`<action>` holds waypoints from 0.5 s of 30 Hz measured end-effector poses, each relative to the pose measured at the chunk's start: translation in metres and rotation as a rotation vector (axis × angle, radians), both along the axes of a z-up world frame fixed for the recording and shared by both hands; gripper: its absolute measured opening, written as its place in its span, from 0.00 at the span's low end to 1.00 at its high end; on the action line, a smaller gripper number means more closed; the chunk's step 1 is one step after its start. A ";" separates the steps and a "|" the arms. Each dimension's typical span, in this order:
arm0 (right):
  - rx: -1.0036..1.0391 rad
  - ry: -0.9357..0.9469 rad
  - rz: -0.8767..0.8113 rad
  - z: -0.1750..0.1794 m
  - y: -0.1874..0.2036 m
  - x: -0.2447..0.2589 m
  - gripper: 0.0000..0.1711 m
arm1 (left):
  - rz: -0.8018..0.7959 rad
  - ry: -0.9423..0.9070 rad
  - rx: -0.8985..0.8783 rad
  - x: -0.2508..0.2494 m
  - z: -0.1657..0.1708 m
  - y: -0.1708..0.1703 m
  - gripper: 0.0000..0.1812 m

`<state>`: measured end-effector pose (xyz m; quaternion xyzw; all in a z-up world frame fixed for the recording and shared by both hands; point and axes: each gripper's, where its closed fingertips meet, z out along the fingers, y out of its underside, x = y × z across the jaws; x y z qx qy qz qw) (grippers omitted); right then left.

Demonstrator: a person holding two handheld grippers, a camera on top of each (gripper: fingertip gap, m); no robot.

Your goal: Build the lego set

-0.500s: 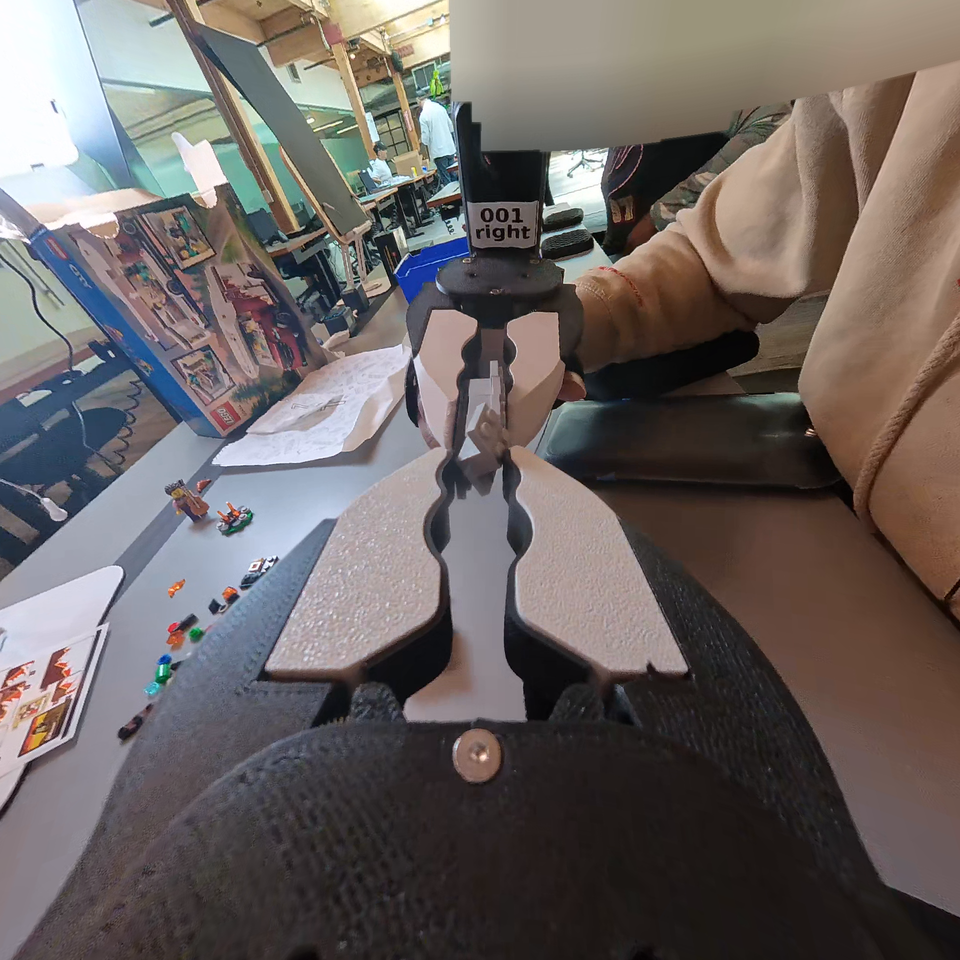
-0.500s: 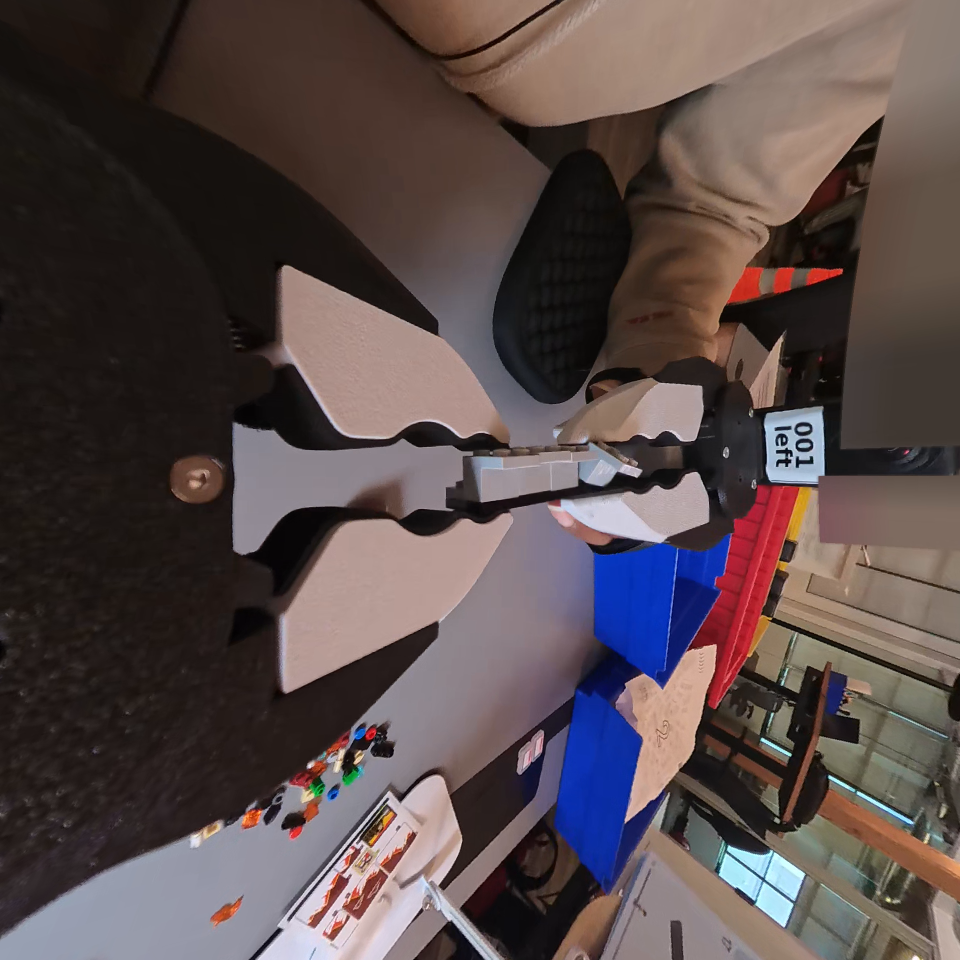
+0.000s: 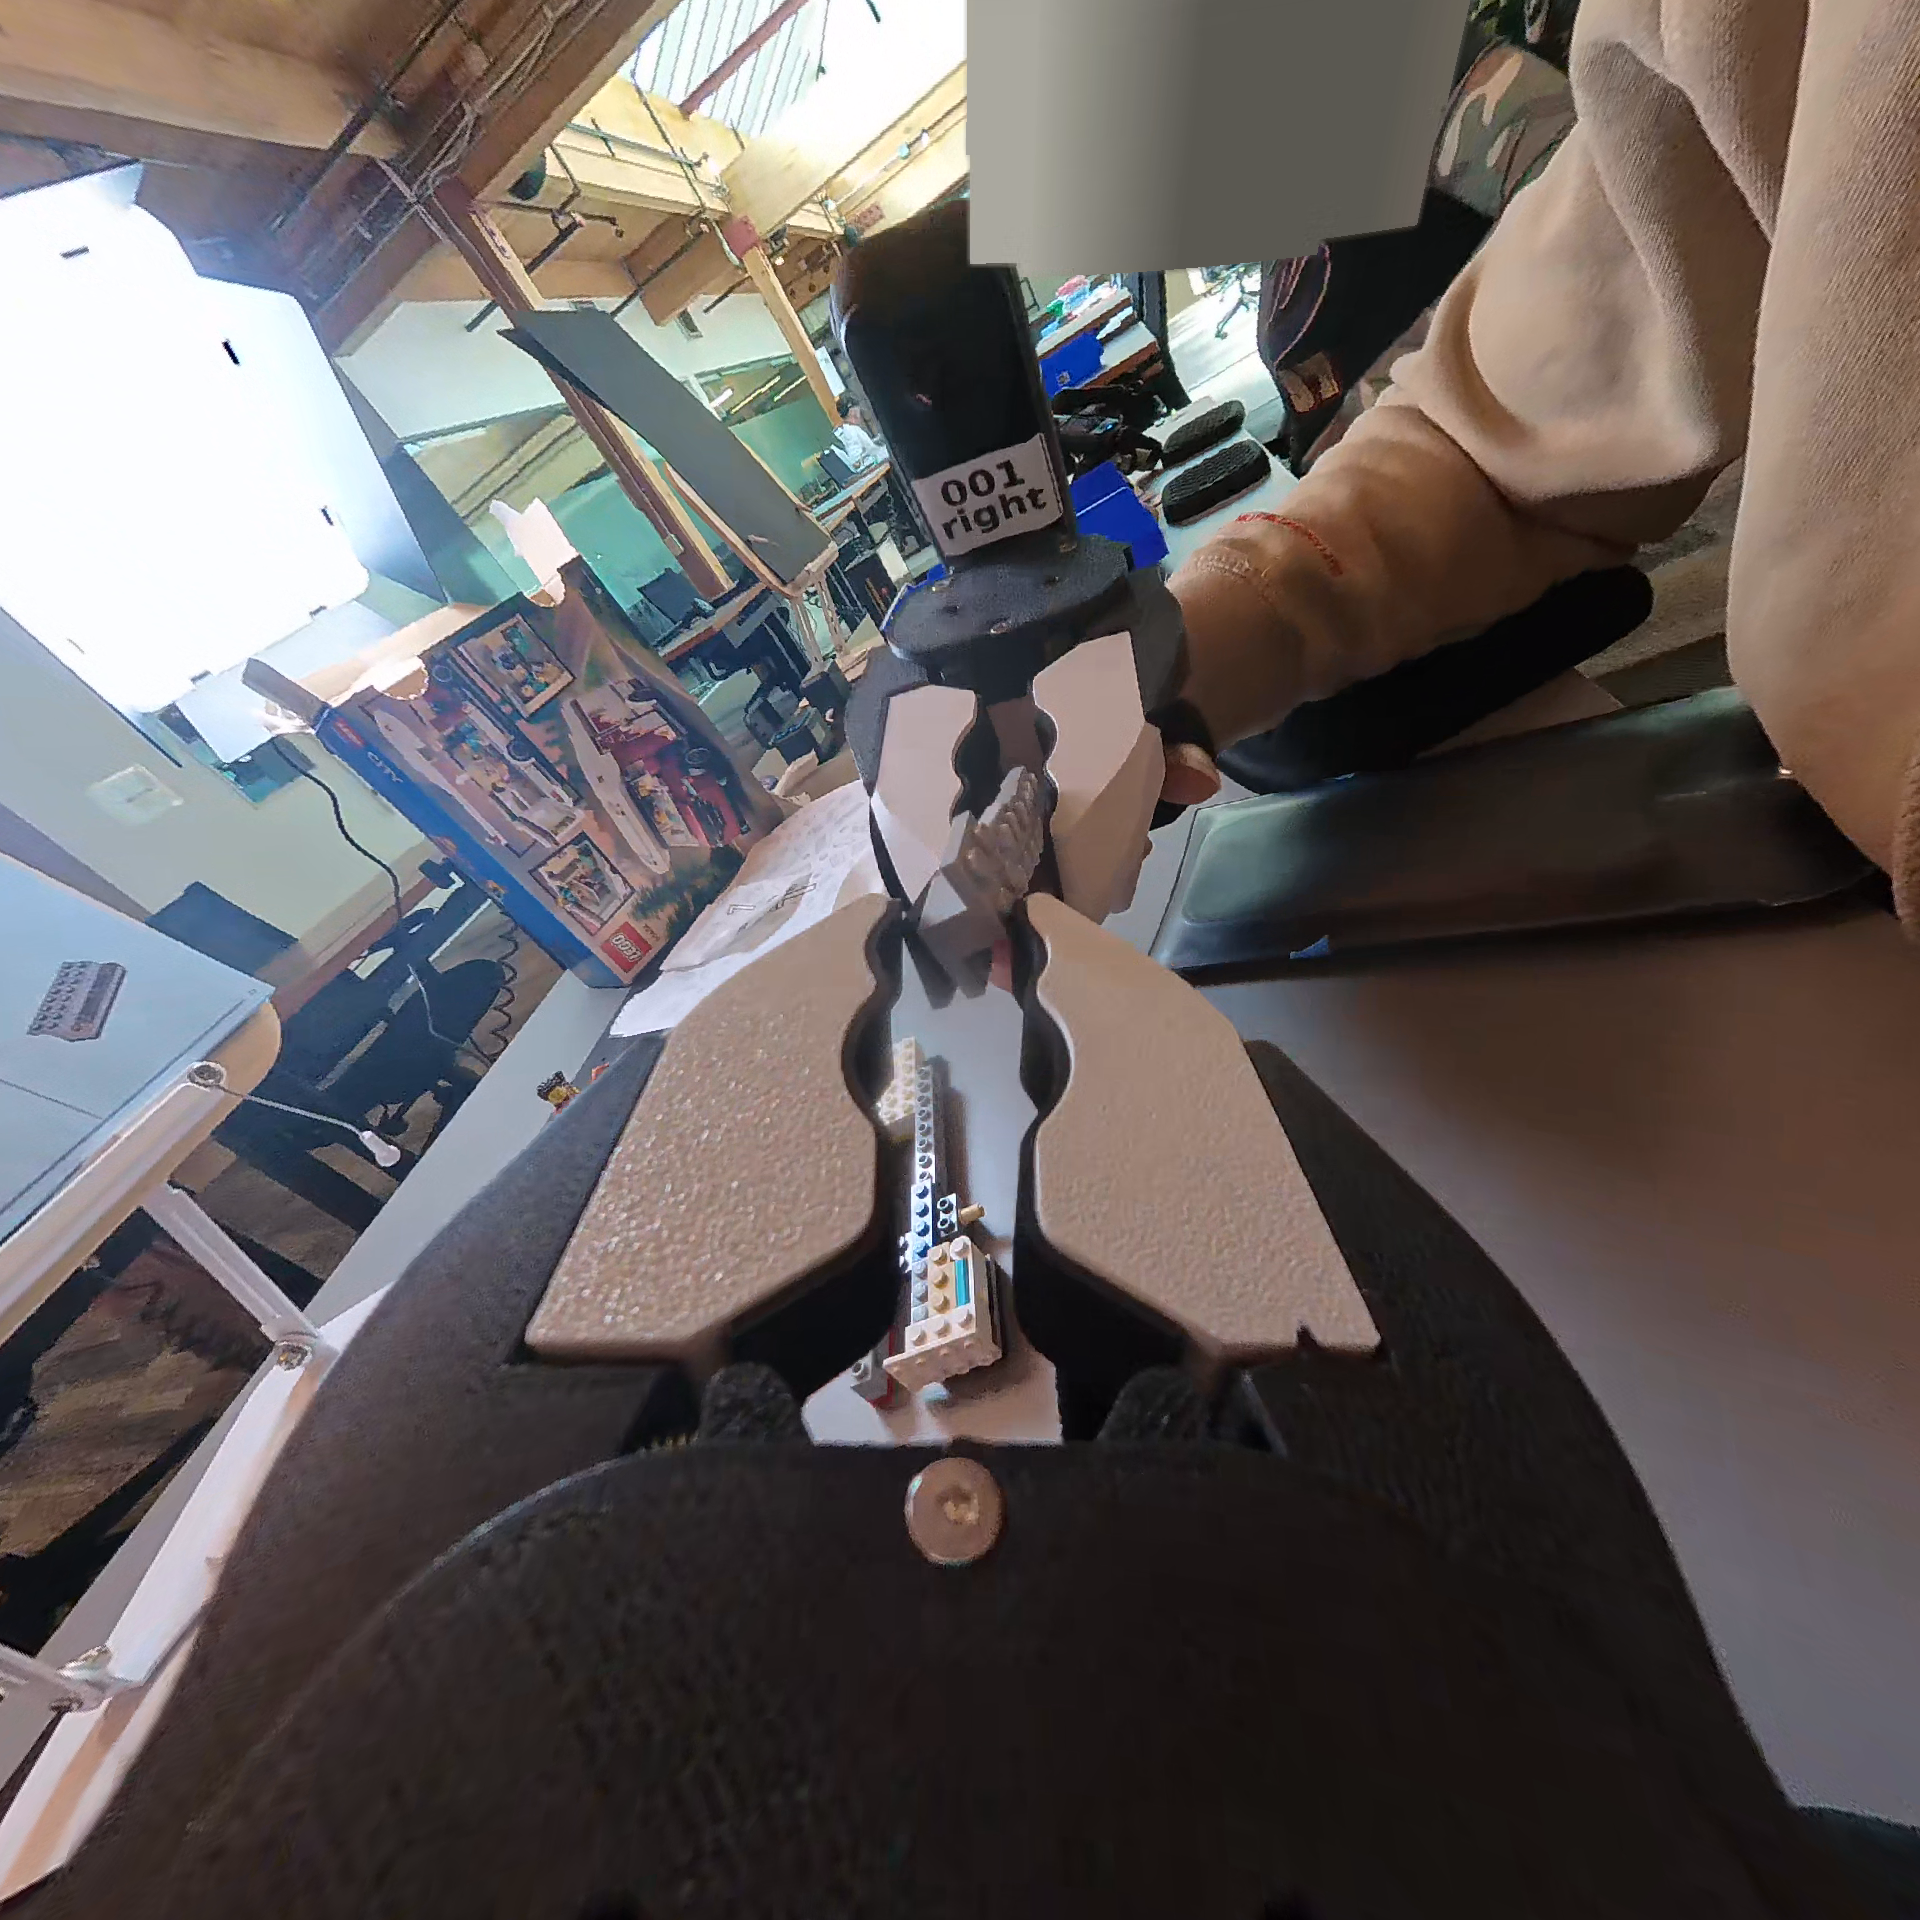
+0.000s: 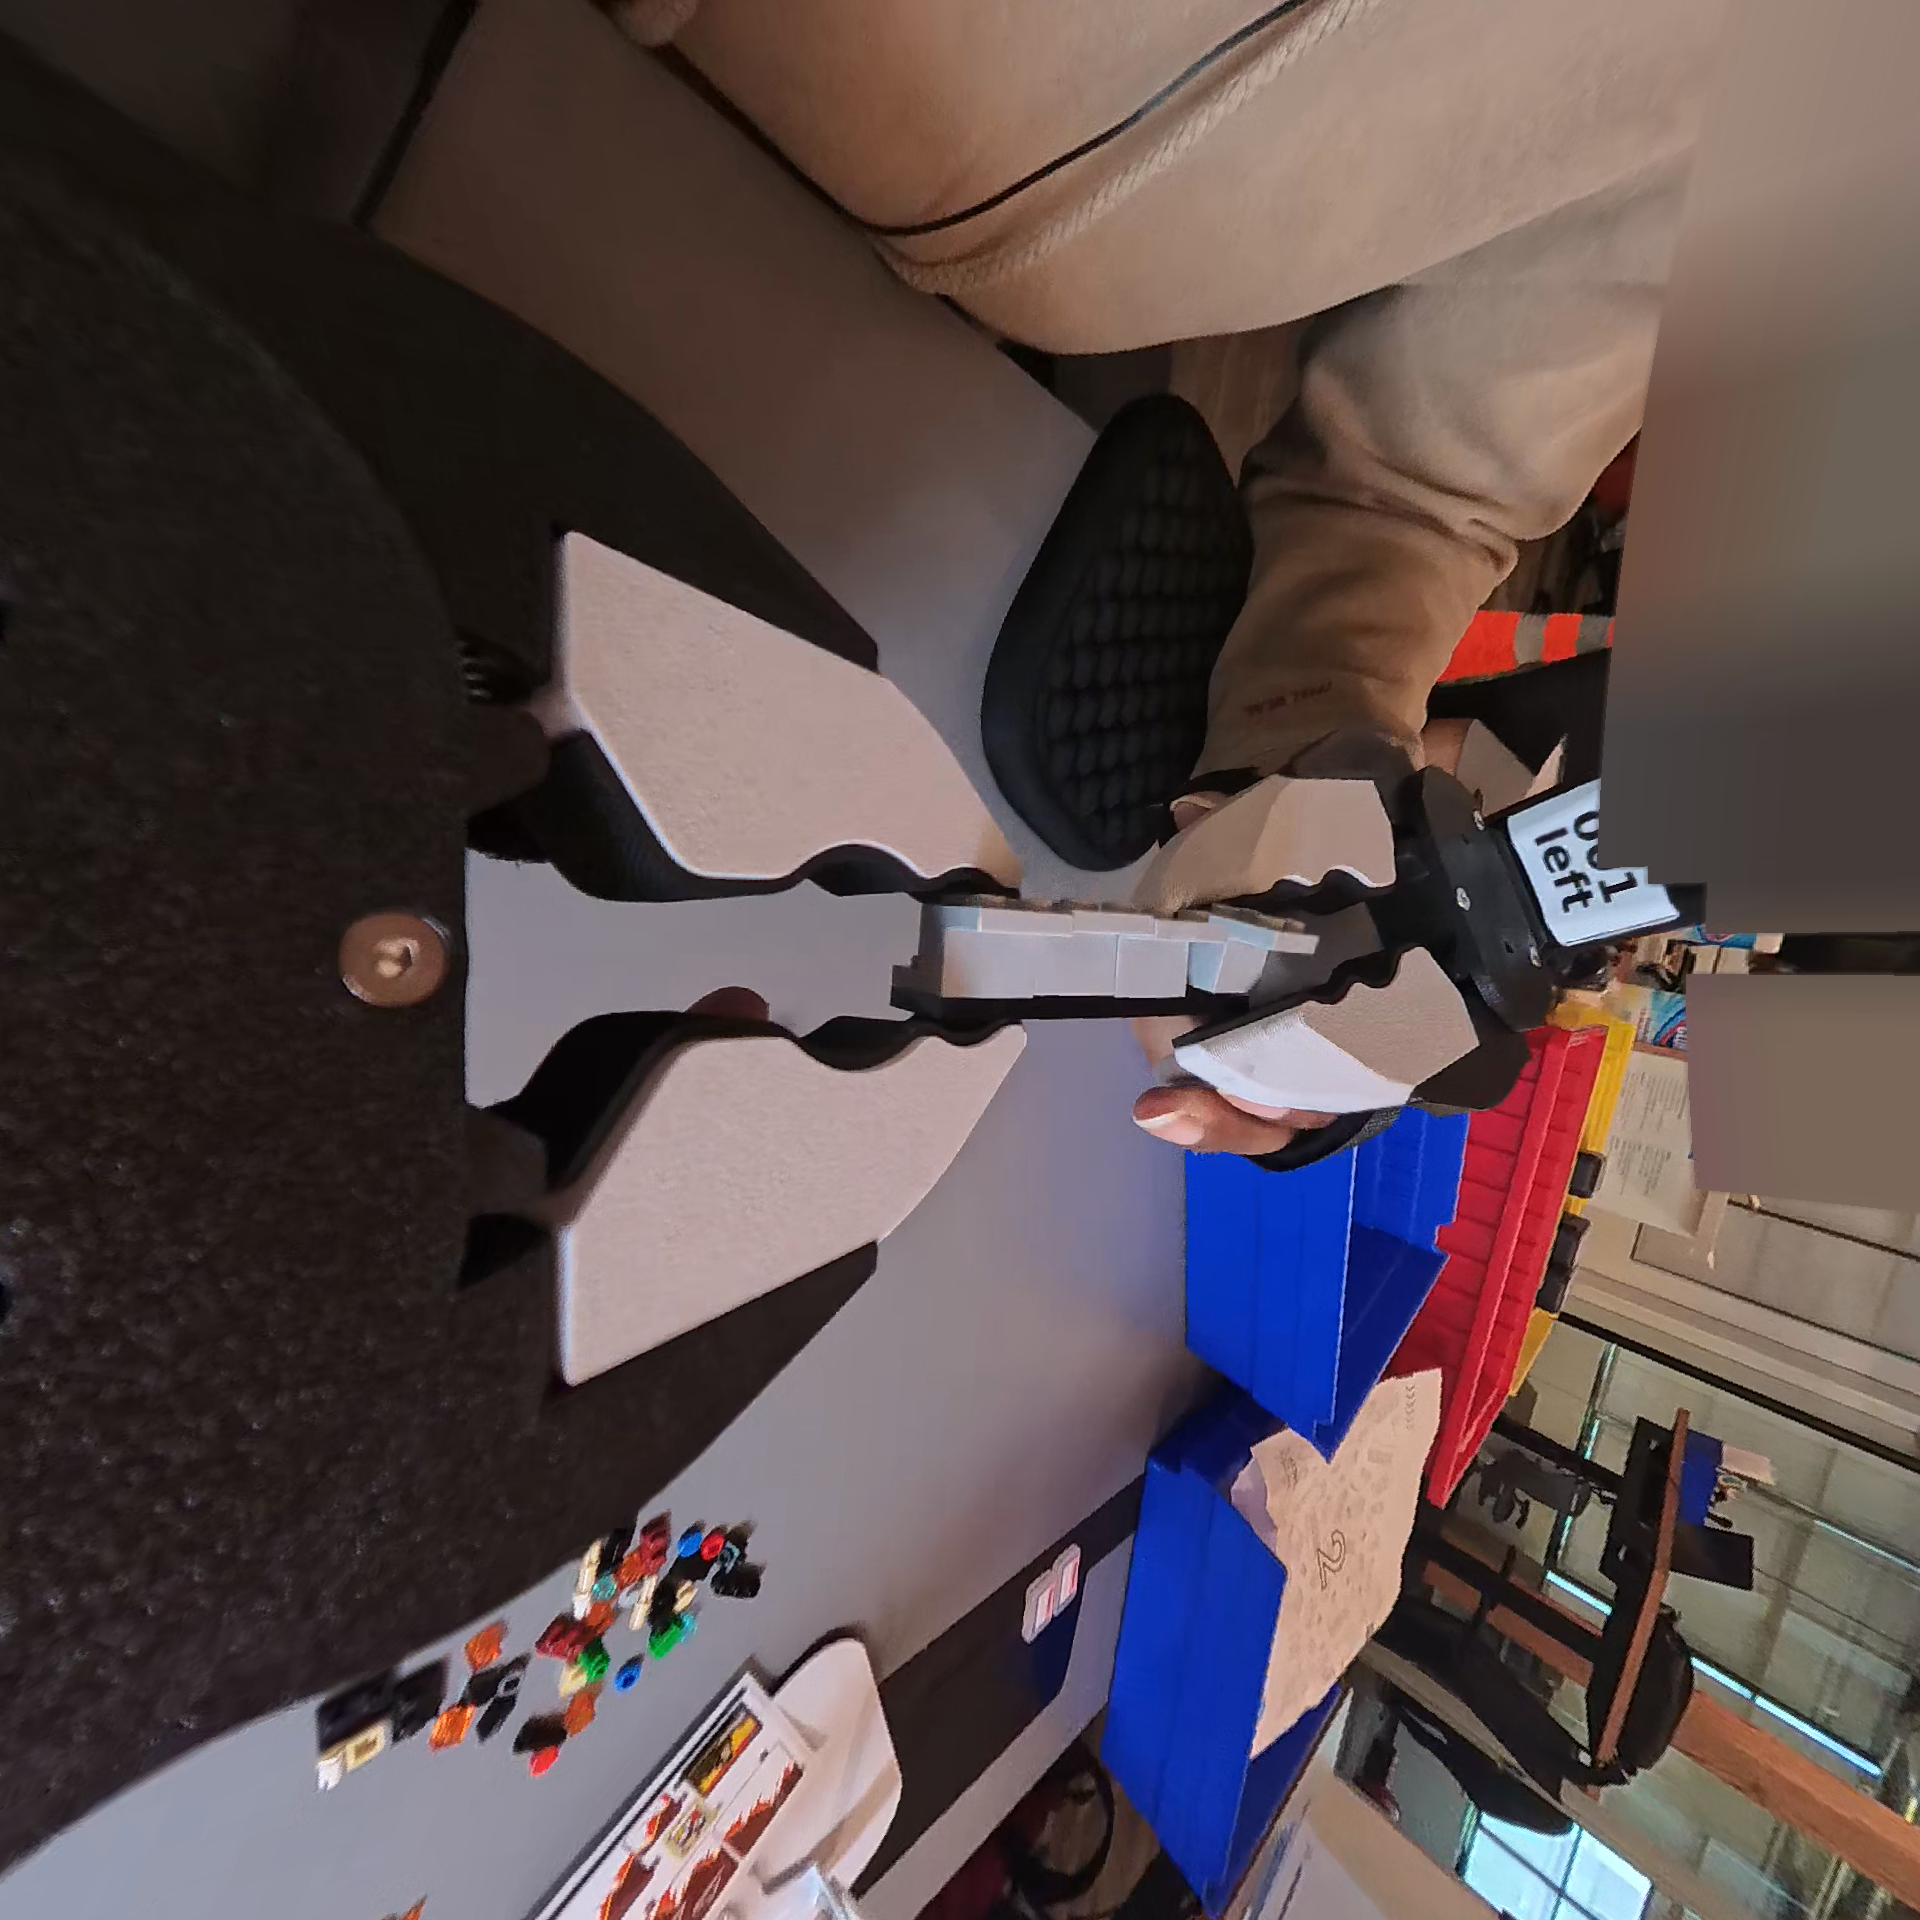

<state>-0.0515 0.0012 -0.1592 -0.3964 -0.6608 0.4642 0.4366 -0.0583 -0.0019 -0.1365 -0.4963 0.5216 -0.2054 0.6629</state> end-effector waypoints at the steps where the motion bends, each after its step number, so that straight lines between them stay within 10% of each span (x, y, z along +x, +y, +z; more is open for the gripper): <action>1: 0.021 -0.005 -0.009 -0.001 0.001 0.000 0.11 | 0.002 0.007 0.009 0.000 -0.001 0.000 0.11; 15: 0.101 -0.230 -0.007 -0.037 0.000 0.001 0.11 | 0.073 0.303 0.181 -0.003 -0.028 0.001 0.11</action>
